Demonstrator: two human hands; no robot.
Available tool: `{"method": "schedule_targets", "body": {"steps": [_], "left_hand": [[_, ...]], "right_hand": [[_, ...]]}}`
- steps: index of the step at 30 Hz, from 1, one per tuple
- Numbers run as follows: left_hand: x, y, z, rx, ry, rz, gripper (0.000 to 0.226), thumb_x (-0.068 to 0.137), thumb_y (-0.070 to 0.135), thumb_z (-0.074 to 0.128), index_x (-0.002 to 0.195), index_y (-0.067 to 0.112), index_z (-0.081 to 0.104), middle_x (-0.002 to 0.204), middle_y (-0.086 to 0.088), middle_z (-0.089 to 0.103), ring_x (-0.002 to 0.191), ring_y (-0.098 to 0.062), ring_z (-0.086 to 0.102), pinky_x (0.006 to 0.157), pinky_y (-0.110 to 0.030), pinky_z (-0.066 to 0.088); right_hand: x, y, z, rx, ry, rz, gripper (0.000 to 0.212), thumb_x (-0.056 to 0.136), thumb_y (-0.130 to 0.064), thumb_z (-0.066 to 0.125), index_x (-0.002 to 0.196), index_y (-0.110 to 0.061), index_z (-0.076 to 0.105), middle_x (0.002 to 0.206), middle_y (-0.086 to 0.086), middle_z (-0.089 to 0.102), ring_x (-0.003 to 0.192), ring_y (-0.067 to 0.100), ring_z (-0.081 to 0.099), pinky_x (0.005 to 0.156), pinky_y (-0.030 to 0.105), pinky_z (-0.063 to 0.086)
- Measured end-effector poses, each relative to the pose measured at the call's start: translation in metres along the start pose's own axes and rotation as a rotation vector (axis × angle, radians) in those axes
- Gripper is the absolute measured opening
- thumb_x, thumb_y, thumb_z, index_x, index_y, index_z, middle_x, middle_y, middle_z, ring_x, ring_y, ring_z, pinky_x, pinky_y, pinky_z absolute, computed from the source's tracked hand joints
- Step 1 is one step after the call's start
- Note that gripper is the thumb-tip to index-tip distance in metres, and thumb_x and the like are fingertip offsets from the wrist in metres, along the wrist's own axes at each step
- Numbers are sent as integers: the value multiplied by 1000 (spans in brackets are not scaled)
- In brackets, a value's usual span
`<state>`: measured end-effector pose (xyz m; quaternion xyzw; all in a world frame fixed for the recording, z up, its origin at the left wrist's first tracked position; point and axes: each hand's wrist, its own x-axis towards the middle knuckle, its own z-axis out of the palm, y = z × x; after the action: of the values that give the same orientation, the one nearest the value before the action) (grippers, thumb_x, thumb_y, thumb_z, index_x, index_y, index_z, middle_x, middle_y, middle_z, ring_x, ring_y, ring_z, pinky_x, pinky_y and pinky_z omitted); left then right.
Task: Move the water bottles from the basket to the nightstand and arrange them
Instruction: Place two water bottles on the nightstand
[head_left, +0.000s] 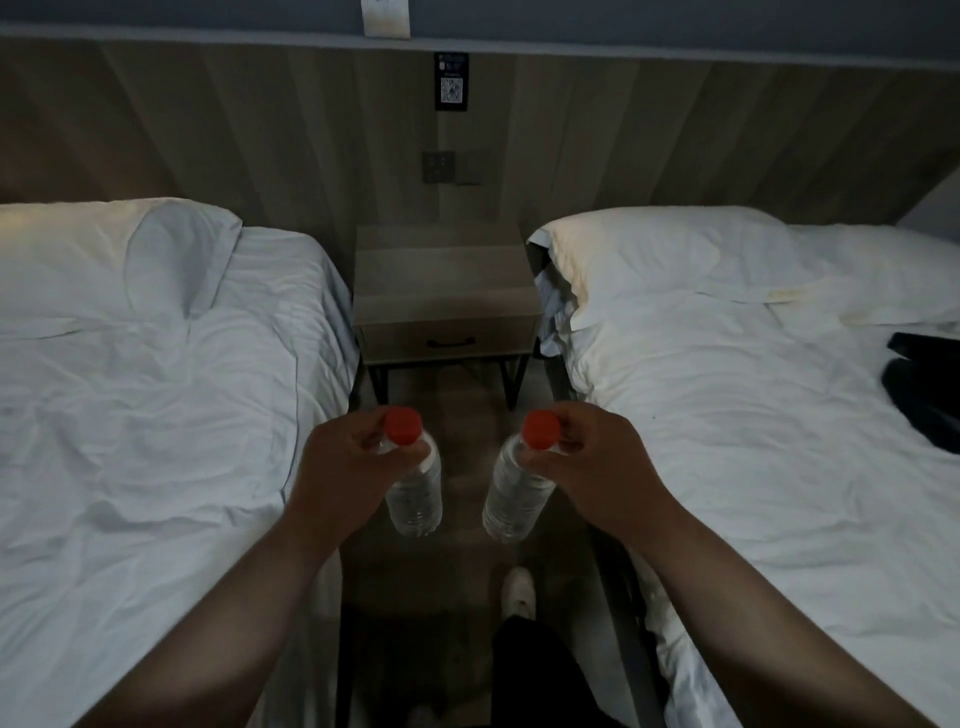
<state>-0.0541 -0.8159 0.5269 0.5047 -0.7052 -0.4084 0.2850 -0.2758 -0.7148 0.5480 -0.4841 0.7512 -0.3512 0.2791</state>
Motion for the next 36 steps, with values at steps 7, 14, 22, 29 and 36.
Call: {"method": "schedule_targets", "body": {"steps": [7,14,22,29,36], "left_hand": [[76,21,40,-62,63,-25,22,71,10,82,85,24,75,68,21,69,64,5,62,61,-7,44],[130,38,55,-170,164,-34,15,72,8,81,82,19,76,74,-3,74,69,-10,66,67,-25,52],[188,23,41,-186,210,-27,13,71,23,74,82,16,75,77,-11,72,78,-31,69,73,-42,55],[271,-8,12,-237,186,-52,10,70,17,74,80,13,75,77,-12,72,79,-33,69,72,-41,55],[380,-50,-16,-67,105,-131,16,71,23,83,84,23,74,69,7,71,65,-5,66,61,-20,49]], "right_hand": [[94,20,-36,21,-67,-40,34,70,-28,82,79,-47,55,82,-26,62,83,-18,56,66,3,41],[176,28,-53,47,-164,-69,33,73,-30,80,96,-42,58,95,-21,64,90,-3,60,74,11,42],[246,20,-31,46,-219,-87,29,70,-34,79,92,-40,62,89,-19,67,86,-7,62,75,15,51],[322,-4,9,33,-250,-42,27,73,-31,79,95,-31,65,91,-14,69,88,0,64,80,22,53],[407,-23,46,23,-226,63,25,76,-40,76,95,-34,62,90,-16,68,86,-6,62,76,19,53]]}}
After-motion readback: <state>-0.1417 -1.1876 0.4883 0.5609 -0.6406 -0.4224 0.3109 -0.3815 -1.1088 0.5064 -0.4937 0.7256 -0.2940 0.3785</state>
